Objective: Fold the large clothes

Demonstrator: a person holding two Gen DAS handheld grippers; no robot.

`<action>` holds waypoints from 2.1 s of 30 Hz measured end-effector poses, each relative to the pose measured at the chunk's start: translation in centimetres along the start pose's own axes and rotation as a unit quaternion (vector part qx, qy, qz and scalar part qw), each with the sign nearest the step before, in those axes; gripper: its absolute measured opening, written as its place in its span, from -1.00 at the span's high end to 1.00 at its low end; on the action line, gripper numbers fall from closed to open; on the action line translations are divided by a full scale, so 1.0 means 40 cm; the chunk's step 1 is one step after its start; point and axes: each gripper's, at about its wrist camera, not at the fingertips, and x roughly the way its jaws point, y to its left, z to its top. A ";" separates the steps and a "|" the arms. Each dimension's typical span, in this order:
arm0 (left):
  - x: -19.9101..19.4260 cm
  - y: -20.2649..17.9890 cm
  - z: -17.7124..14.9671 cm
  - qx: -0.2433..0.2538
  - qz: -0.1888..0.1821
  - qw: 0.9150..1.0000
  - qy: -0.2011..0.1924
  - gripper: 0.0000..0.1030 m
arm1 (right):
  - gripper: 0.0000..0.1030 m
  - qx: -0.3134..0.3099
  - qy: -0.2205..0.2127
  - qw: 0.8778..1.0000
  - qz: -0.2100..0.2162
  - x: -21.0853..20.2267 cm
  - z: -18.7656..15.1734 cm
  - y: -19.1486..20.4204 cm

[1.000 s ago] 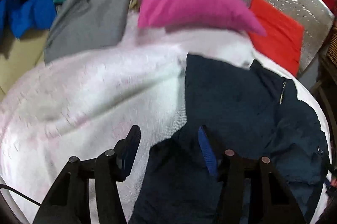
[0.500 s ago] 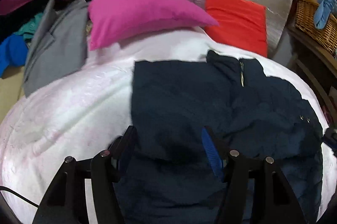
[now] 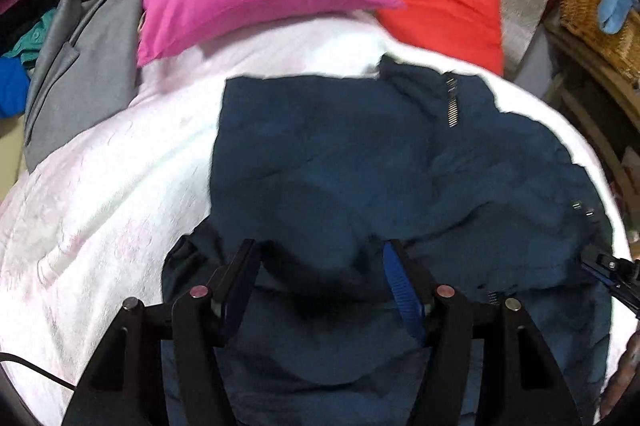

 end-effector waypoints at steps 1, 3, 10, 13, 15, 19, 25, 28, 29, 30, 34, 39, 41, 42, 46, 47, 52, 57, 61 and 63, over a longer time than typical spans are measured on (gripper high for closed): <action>-0.011 -0.012 0.001 0.003 -0.007 1.000 -0.009 -0.26 | 0.55 -0.006 -0.009 1.000 0.010 -0.009 -0.002 0.013; -0.017 -0.041 0.007 0.014 -0.021 0.999 -0.023 -0.26 | 0.55 -0.019 -0.021 0.999 0.024 -0.016 -0.007 0.040; 0.055 -0.140 -0.016 0.054 -0.003 0.999 0.007 -0.27 | 0.55 -0.013 0.030 0.999 0.024 0.084 -0.028 0.057; 0.060 -0.165 -0.026 0.079 0.018 0.997 0.005 -0.28 | 0.56 0.004 0.041 0.999 0.029 0.092 -0.025 0.043; 0.050 -0.165 -0.026 0.076 0.012 0.997 0.002 -0.28 | 0.56 0.001 0.040 0.999 0.031 0.074 -0.018 0.044; 0.035 -0.153 -0.029 0.063 0.003 0.998 -0.002 -0.28 | 0.56 0.001 0.008 1.000 0.026 0.019 -0.004 0.036; 0.028 -0.157 -0.030 0.078 0.012 0.997 -0.013 -0.28 | 0.57 0.025 -0.027 0.999 -0.011 -0.035 0.019 -0.008; 0.033 -0.158 -0.034 0.077 0.012 0.997 -0.011 -0.28 | 0.53 0.049 0.006 0.998 -0.033 0.007 0.018 -0.049; 0.033 -0.159 -0.035 0.078 0.013 0.997 -0.011 -0.28 | 0.52 0.051 0.015 0.998 -0.032 0.022 0.016 -0.055; 0.032 -0.160 -0.036 0.079 0.015 0.997 -0.012 -0.28 | 0.52 0.051 0.017 0.998 -0.032 0.032 0.016 -0.058; 0.035 -0.163 -0.037 0.082 0.017 0.996 -0.012 -0.28 | 0.51 0.043 0.014 0.998 -0.040 0.020 0.023 -0.039; 0.036 -0.160 -0.035 0.078 0.016 0.997 -0.010 -0.28 | 0.51 0.033 -0.019 0.999 -0.026 -0.030 0.023 -0.016; 0.037 -0.160 -0.036 0.078 0.016 0.997 -0.010 -0.28 | 0.51 0.032 -0.032 0.998 -0.035 -0.044 0.026 -0.019; 0.037 -0.160 -0.035 0.078 0.016 0.997 -0.010 -0.28 | 0.51 0.034 -0.034 0.998 -0.039 -0.047 0.028 -0.022; 0.039 -0.161 -0.037 0.078 0.017 0.997 -0.010 -0.28 | 0.50 0.059 -0.005 0.997 -0.059 -0.002 0.032 -0.068; 0.039 -0.163 -0.039 0.079 0.018 0.997 -0.010 -0.28 | 0.50 0.053 0.001 0.997 -0.059 0.012 0.030 -0.071; 0.042 -0.162 -0.039 0.081 0.019 0.996 -0.009 -0.28 | 0.51 0.047 -0.002 0.997 -0.057 -0.004 0.036 -0.053; 0.043 -0.161 -0.038 0.081 0.018 0.997 -0.008 -0.28 | 0.51 0.043 -0.036 0.997 -0.053 -0.066 0.041 -0.039; 0.044 -0.162 -0.038 0.081 0.020 0.996 -0.008 -0.28 | 0.51 0.061 -0.029 0.995 -0.069 -0.058 0.048 -0.066; 0.047 -0.163 -0.040 0.081 0.021 0.996 -0.008 -0.28 | 0.51 0.070 -0.009 0.995 -0.069 -0.033 0.039 -0.086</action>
